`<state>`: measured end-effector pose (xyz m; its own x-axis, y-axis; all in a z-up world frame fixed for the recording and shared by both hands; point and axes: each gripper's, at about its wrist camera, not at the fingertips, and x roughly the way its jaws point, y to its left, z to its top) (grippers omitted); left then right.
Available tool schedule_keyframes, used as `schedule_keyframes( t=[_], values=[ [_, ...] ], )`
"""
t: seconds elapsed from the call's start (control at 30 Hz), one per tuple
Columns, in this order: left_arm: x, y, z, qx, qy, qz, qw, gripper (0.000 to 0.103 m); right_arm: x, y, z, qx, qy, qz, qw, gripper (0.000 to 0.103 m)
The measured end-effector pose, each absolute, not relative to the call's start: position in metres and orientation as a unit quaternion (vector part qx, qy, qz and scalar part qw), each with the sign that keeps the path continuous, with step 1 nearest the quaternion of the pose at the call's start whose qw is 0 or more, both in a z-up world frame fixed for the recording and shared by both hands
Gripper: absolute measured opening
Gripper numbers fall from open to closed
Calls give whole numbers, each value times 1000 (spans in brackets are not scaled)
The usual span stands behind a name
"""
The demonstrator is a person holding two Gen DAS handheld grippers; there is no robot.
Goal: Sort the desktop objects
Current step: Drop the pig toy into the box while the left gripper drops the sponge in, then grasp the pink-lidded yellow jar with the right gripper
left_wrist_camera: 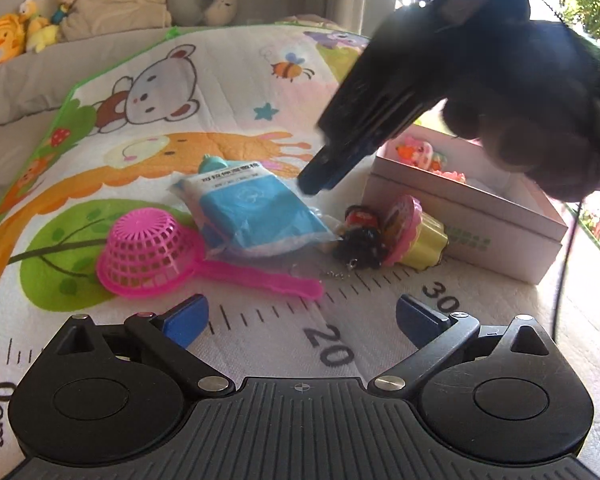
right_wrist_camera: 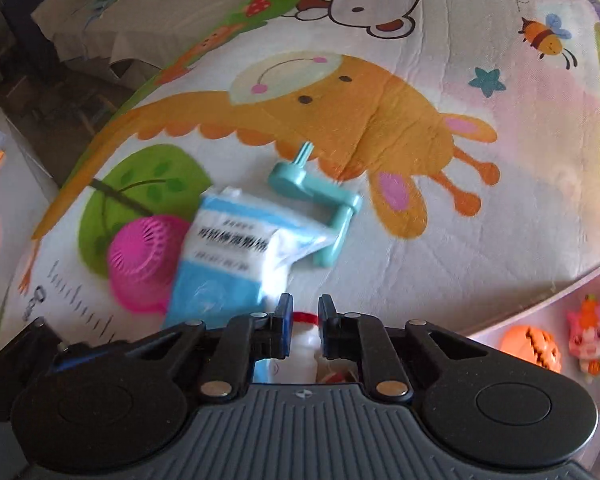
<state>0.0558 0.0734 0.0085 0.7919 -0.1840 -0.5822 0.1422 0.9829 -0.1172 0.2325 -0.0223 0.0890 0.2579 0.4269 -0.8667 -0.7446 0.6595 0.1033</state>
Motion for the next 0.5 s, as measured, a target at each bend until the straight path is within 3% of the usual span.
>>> schedule_keyframes(
  t=[0.1,0.2,0.27,0.5],
  values=[
    [50,73,11,-35,312,-74,947,103,201,-87,127,-139,383,375,832,21],
    [53,75,14,-40,310,-63,948,103,184,-159,141,-132,293,285,903,44],
    [58,72,17,-39,307,-67,948,103,185,-198,134,-115,287,217,926,56],
    [66,35,27,-8,296,-114,949,103,202,-274,77,25,389,169,905,56]
  ],
)
